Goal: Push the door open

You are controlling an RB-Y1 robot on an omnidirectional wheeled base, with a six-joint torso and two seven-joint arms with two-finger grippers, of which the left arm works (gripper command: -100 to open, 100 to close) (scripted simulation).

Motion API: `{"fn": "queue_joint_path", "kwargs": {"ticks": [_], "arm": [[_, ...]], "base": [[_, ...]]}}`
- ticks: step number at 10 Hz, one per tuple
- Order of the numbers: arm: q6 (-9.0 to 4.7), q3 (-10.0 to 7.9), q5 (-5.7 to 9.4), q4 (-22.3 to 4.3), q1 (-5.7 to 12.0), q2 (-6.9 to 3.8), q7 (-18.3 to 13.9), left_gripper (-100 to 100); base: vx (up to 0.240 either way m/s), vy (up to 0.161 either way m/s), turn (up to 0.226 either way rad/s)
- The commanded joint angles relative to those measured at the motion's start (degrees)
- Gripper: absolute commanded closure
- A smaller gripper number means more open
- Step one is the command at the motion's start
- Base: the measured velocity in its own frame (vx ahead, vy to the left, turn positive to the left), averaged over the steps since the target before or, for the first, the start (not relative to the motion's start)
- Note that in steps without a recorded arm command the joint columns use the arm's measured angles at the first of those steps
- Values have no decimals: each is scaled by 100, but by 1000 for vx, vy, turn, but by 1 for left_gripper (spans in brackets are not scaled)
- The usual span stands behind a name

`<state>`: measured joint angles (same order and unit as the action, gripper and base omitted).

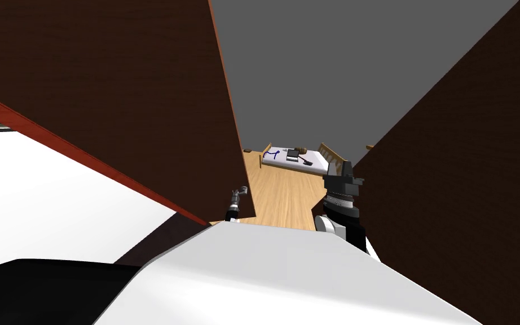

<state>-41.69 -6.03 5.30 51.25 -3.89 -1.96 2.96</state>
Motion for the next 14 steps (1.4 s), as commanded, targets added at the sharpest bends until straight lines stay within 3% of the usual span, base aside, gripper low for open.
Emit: {"fn": "queue_joint_path", "kwargs": {"ticks": [1, 2, 4, 14], "arm": [[-33, -70, 33, -21, 59, 71, 15, 100], [-35, -116, 52, -33, 69, 114, 28, 100], [-31, -245, 110, -38, 57, -50, 47, 100], [-52, -773, 381, -67, 60, -272, 203, 100]], "base": [[167, -84, 61], [136, -97, 76], [94, -27, 49], [190, -24, 45]]}}
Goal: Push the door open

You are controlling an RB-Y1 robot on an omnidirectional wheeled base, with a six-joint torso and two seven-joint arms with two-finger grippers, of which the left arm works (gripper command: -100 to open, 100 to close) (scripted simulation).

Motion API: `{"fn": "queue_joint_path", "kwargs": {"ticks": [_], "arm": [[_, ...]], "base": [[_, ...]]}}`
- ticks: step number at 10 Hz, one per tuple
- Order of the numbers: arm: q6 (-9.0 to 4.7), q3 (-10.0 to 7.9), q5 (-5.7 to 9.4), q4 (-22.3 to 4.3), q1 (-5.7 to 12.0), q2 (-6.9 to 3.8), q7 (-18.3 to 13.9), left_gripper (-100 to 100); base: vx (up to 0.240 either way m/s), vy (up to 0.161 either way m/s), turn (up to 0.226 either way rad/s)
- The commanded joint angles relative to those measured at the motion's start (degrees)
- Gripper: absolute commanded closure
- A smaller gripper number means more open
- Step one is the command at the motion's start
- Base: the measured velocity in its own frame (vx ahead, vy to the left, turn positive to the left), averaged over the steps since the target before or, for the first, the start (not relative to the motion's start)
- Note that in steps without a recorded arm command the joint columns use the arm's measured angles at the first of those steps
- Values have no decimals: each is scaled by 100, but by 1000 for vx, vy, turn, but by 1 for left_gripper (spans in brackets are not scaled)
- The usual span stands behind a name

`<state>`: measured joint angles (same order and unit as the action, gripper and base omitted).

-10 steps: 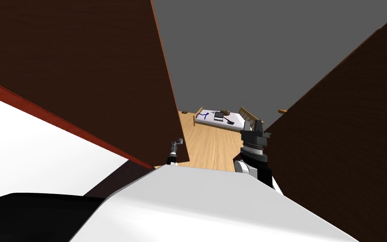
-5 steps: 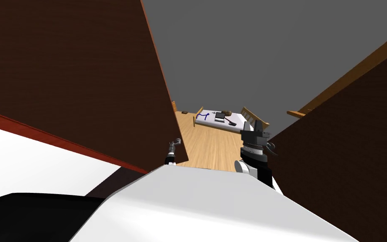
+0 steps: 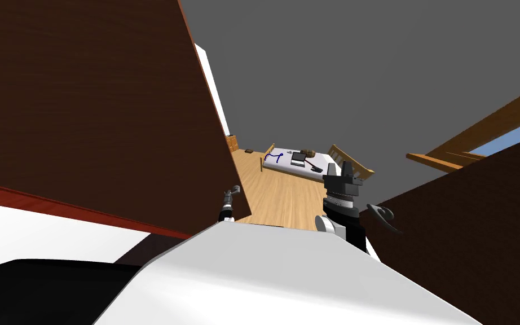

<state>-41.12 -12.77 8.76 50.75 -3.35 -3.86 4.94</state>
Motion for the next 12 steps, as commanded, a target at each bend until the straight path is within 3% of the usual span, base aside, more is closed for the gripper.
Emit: {"fn": "queue_joint_path", "kwargs": {"ticks": [1, 3, 6, 12], "arm": [[-111, -165, 70, -20, 6, -86, 25, 100], [-114, -232, 104, -24, 7, -89, 45, 100], [-125, -496, 240, -39, 8, -57, 122, 100], [-139, -851, 423, -58, 9, 106, 227, 100]], "base": [[228, -32, 42], [169, -32, 44], [203, -35, 76], [207, -36, 73]]}}
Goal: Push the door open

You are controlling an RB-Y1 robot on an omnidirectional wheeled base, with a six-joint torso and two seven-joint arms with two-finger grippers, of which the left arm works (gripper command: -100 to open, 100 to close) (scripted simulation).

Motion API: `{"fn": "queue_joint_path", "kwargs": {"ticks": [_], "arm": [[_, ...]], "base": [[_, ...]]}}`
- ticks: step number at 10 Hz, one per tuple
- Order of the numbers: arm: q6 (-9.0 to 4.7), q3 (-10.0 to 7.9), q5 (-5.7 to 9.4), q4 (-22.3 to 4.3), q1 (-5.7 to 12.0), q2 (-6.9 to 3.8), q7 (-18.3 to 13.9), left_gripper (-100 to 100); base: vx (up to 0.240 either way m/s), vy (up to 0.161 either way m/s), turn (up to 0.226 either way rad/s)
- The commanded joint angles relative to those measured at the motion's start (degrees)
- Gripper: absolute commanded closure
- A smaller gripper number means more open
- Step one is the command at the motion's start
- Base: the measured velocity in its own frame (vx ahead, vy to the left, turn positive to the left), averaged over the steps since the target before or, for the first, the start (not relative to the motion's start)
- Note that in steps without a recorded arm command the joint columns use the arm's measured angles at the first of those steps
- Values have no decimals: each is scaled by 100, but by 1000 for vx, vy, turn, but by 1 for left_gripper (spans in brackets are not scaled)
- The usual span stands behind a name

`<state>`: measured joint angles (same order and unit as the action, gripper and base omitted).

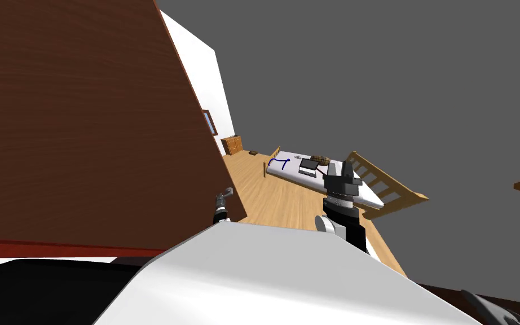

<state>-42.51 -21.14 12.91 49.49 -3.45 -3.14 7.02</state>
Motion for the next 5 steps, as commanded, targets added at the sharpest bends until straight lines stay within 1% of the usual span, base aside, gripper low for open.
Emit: {"fn": "queue_joint_path", "kwargs": {"ticks": [1, 3, 4, 5], "arm": [[-2, -71, 37, 64, 19, 78, 36, 100], [-5, -153, 79, 60, 20, 156, 60, 100], [-21, -180, 85, 3, -13, 85, 49, 100], [-36, -302, 153, 8, -20, 22, 84, 100]], "base": [[191, -1, 52], [193, -23, 59], [73, 0, 53], [135, 14, 53]]}}
